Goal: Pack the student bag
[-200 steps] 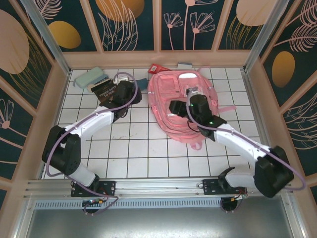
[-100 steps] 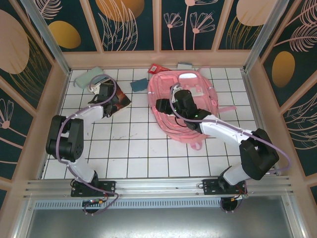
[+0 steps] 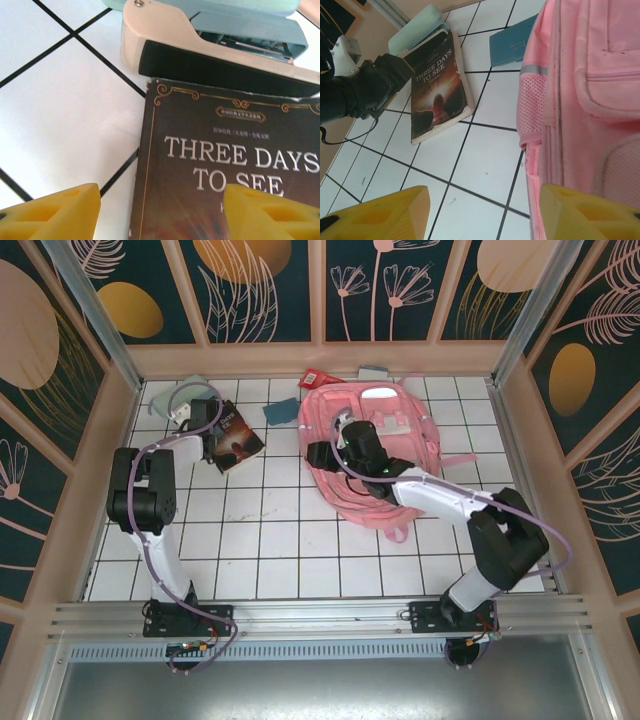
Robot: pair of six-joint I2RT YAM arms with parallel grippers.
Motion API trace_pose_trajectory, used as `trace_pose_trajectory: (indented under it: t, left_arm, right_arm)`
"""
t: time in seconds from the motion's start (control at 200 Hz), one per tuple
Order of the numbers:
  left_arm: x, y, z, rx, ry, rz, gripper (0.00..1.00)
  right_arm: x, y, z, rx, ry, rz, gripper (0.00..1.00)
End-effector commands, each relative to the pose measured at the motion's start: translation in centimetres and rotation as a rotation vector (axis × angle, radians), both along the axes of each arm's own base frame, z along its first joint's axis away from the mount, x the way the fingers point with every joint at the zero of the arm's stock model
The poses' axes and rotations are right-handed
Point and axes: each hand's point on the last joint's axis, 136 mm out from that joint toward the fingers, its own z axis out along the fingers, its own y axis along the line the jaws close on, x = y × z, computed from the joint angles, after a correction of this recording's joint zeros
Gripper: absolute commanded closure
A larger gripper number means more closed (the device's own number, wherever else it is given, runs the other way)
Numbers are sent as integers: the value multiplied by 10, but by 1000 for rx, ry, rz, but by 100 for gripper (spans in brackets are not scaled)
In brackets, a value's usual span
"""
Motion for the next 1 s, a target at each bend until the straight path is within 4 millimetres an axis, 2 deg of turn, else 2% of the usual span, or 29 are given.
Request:
trace_pose_trajectory:
  t: [0.0, 0.175, 0.325, 0.475, 0.525, 0.751, 0.931, 0.996]
  left_arm:
    - [10, -12, -9, -36, 5, -51, 36]
    - [6, -19, -22, -72, 26, -76, 39]
    - [-4, -21, -24, -99, 24, -77, 39]
    - [-15, -23, -26, -111, 27, -82, 39]
    - [-18, -23, -28, -114, 30, -78, 40]
    - [-32, -26, -28, -152, 18, -75, 41]
    - [-44, -26, -30, -172, 20, -64, 41]
    - [-44, -26, -25, -172, 9, -63, 40]
  right_arm:
    - [14, 24, 4, 26, -45, 44, 40]
    - [45, 61, -14, 35, -21, 83, 45]
    - [71, 89, -33, 56, 9, 88, 46]
    - [84, 124, -49, 84, 44, 130, 51]
    - [88, 134, -61, 57, 52, 129, 53]
    - [105, 158, -91, 23, 69, 102, 53]
    - [126, 161, -121, -43, 84, 35, 52]
    - [130, 161, -129, -54, 86, 25, 52]
